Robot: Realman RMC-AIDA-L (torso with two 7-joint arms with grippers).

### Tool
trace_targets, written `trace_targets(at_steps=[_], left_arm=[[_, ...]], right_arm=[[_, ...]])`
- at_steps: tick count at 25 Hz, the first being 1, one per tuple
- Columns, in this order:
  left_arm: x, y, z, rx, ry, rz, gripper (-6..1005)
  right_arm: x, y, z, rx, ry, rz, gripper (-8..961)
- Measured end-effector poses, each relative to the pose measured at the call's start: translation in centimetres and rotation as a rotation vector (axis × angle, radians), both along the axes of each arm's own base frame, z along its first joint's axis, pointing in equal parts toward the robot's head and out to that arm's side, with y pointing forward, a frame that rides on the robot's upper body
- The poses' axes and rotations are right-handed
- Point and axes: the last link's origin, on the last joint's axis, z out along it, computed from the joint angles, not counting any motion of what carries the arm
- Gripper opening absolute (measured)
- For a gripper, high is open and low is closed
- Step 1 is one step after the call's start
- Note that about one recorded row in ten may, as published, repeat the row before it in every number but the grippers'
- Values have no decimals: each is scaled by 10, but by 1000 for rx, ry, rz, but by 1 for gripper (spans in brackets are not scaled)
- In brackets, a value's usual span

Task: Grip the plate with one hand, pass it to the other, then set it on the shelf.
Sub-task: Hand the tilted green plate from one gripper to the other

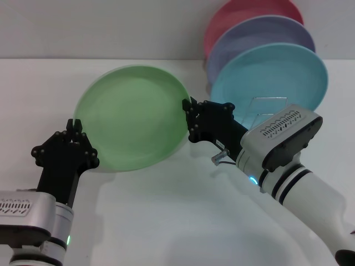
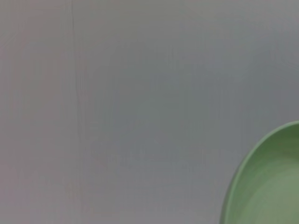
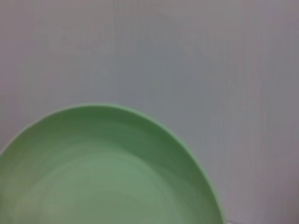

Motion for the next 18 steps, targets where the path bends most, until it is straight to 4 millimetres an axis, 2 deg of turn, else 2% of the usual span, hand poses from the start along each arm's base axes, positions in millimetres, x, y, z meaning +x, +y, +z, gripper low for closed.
trace_targets(at_steps=[11,17,18], left_arm=[[-6,1,3,0,-45,10,135],[-10,0,8,24,-82,15,319],[-11,0,10,35,-92,14,326]], right_arm=[[1,0,1,3,0,-1,21],[2,0,1,5,-3,-2,20],[2,0,1,5,-3,-2,20]])
